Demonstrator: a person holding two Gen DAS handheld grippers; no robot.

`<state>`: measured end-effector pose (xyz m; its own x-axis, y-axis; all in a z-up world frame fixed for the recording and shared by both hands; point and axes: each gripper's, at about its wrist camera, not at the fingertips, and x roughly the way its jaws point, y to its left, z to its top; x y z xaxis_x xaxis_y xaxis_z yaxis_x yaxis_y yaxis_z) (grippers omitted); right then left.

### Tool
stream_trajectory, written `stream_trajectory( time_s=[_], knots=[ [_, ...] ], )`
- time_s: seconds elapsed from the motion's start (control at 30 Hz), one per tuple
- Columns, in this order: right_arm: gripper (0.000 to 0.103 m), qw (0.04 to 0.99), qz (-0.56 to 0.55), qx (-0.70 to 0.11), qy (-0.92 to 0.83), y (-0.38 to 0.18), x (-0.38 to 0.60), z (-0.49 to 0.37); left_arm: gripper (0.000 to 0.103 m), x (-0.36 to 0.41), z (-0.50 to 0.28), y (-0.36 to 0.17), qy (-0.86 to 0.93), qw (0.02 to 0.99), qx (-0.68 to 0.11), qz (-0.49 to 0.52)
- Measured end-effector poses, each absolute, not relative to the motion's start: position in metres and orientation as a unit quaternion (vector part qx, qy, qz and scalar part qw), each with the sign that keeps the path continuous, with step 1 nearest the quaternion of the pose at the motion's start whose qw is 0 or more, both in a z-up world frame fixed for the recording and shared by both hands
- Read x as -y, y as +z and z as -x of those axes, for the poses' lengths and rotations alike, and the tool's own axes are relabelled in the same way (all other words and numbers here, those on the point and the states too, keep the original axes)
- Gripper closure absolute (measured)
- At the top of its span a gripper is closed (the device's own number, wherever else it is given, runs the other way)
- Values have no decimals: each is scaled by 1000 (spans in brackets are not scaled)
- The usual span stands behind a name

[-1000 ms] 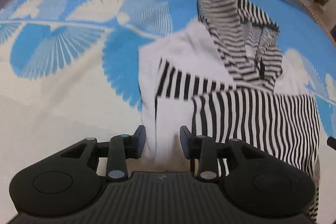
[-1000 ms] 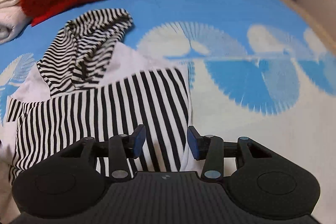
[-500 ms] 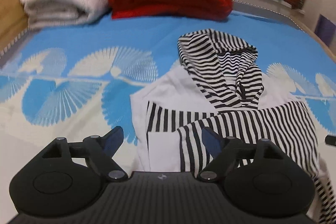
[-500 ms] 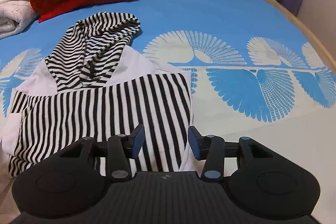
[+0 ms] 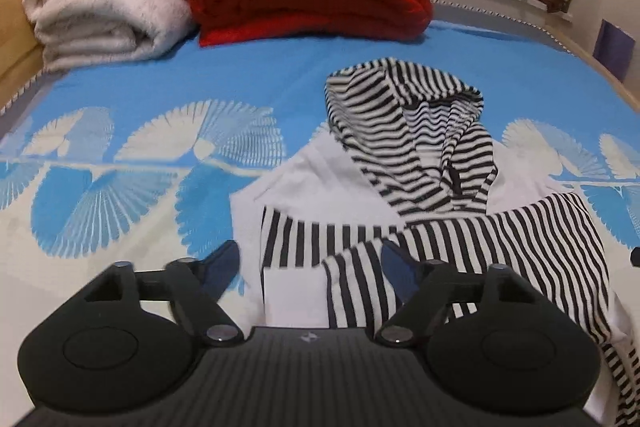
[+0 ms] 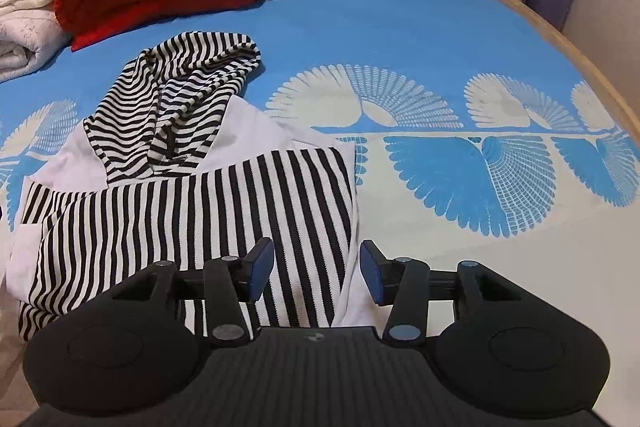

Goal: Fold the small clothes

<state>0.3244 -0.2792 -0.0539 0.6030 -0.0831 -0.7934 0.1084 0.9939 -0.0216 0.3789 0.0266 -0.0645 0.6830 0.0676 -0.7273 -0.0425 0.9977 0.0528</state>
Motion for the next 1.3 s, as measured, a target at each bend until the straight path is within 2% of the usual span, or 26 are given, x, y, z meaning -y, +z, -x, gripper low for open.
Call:
stream_trajectory(
  time_s=[0.03, 0.1, 0.17, 0.4, 0.73, 0.87, 0.93, 0.97, 1.0, 1.07, 1.13, 1.3],
  knots=[
    [54, 895, -16, -442, -53, -53, 280, -325, 37, -26, -378, -64, 38, 921, -387, -27],
    [54, 895, -19, -442, -52, -52, 281, -327, 61, -27, -379, -66, 59, 927, -367, -51],
    [54, 896, -22, -441, -51, -49, 283, -329, 75, -34, -384, -69, 67, 926, -367, -53],
    [53, 894, -31, -444, -50, -44, 291, -337, 79, -47, -430, -64, 60, 925, -370, -56],
    [53, 892, -41, -447, -55, -41, 311, -349, 79, -50, -614, -66, 35, 930, -365, -13],
    [53, 888, -42, -453, -62, -47, 318, -353, 79, -44, -683, -85, 18, 920, -392, -1],
    [53, 887, -36, -457, -61, -50, 319, -356, 75, -38, -712, -94, 9, 916, -400, 5],
    [53, 886, -35, -457, -63, -51, 320, -357, 65, -33, -723, -98, 1, 914, -405, 7],
    [53, 885, -33, -459, -64, -52, 322, -358, 50, -27, -735, -104, -6, 912, -410, 4],
    [53, 883, -34, -462, -70, -56, 324, -360, 33, -14, -757, -117, -6, 908, -418, -24],
    [53, 882, -33, -465, -69, -59, 324, -362, 30, -2, -774, -131, -6, 904, -426, -47],
    [53, 879, -27, -471, -64, -64, 323, -366, 31, 20, -800, -158, -11, 895, -438, -88]
  ],
)
